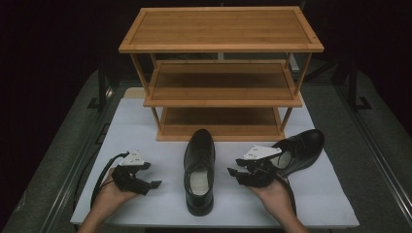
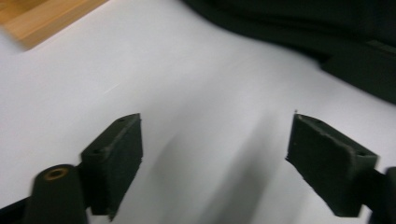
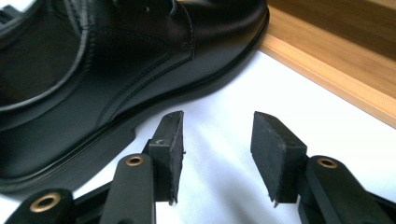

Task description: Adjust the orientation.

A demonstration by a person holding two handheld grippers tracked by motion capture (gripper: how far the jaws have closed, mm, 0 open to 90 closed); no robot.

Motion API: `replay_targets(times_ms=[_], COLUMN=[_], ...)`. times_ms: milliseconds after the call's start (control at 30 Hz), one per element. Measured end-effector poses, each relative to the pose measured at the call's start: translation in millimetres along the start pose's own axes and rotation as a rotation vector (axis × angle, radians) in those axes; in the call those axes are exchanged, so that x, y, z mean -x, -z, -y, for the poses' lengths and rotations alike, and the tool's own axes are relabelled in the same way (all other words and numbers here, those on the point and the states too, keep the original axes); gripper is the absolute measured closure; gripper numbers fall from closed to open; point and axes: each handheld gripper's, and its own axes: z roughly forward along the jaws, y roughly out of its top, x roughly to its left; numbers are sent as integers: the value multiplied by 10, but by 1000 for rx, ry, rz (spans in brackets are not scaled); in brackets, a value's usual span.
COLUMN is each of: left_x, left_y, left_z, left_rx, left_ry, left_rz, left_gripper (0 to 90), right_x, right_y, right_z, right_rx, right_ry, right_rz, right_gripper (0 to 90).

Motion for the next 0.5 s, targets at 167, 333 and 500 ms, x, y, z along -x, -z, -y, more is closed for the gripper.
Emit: replay_targets(times_ms=[167, 333, 500], left_x=[-127, -191, -258], left_y=[7, 13, -2], left_z=[93, 143, 207], left_rx=[-39, -50, -44], left_ry=[27, 38, 50], left_rz=[-75, -121, -135], left_gripper=[51, 0, 0], right_x=[63, 153, 285], right_y=[224, 369, 617], right_z=[21, 60, 94], right_rx=[7, 14, 36], right_ry=[5, -3, -12], right_rz=[11, 9, -3], right_gripper=[513, 505, 505])
